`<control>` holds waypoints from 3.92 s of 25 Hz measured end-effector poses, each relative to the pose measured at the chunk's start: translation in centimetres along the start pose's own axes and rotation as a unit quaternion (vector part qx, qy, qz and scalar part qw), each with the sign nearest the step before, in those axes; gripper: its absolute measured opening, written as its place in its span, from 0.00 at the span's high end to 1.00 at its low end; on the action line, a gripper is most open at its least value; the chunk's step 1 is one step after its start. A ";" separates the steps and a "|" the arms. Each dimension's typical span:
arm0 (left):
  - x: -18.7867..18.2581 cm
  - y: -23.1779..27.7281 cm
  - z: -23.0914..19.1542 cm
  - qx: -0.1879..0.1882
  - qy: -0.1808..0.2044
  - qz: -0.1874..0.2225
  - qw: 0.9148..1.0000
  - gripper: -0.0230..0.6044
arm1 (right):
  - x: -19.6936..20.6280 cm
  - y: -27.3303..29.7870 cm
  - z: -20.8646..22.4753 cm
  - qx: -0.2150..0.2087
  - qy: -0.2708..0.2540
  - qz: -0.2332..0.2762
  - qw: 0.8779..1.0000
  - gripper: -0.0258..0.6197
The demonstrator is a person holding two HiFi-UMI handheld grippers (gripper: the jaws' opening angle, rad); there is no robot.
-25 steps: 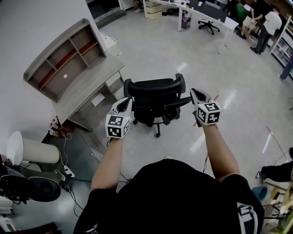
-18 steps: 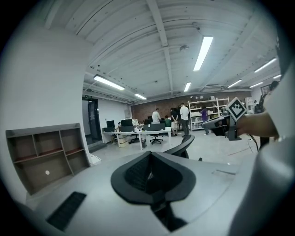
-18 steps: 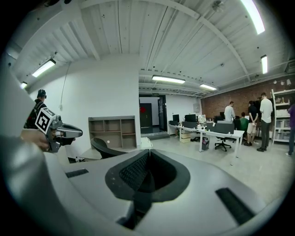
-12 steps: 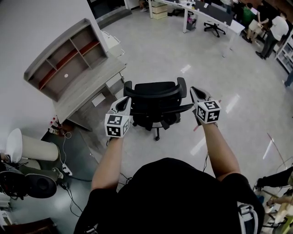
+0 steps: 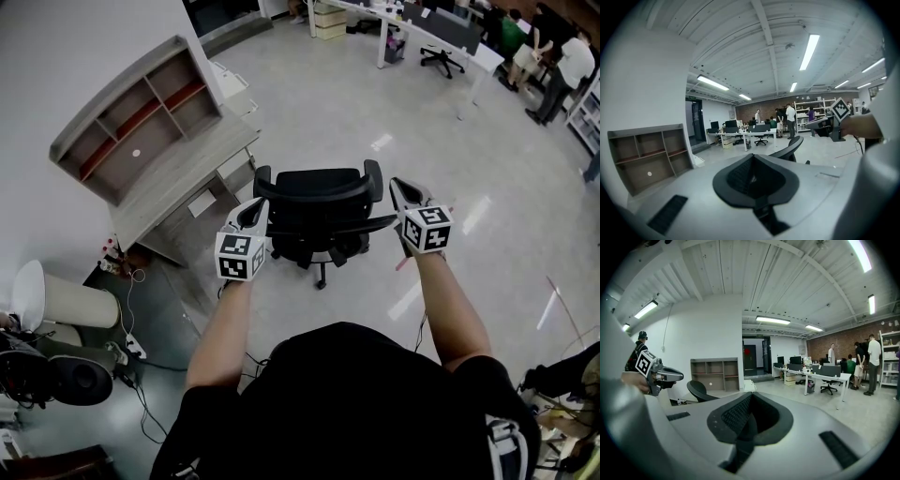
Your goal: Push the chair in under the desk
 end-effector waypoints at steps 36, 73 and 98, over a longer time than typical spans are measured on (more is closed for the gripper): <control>-0.2 1.5 -4.3 0.037 0.007 0.007 0.999 0.95 | -1.4 0.4 -0.9 0.042 -0.014 -0.010 0.999 0.96; 16.9 6.3 -1.3 0.233 0.227 -0.265 0.908 0.62 | 13.7 4.6 -2.5 -0.144 -0.176 -0.258 0.939 0.63; 26.1 10.6 -0.6 0.259 0.417 -0.410 0.769 0.52 | 24.6 9.2 -3.7 -0.227 -0.445 -0.398 0.769 0.47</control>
Point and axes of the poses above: the fingertips, and each gripper's own axes: y forward along the fingers, z to its right, x out of its underside, the point moved 3 cm from there along -y, backward along the fingers
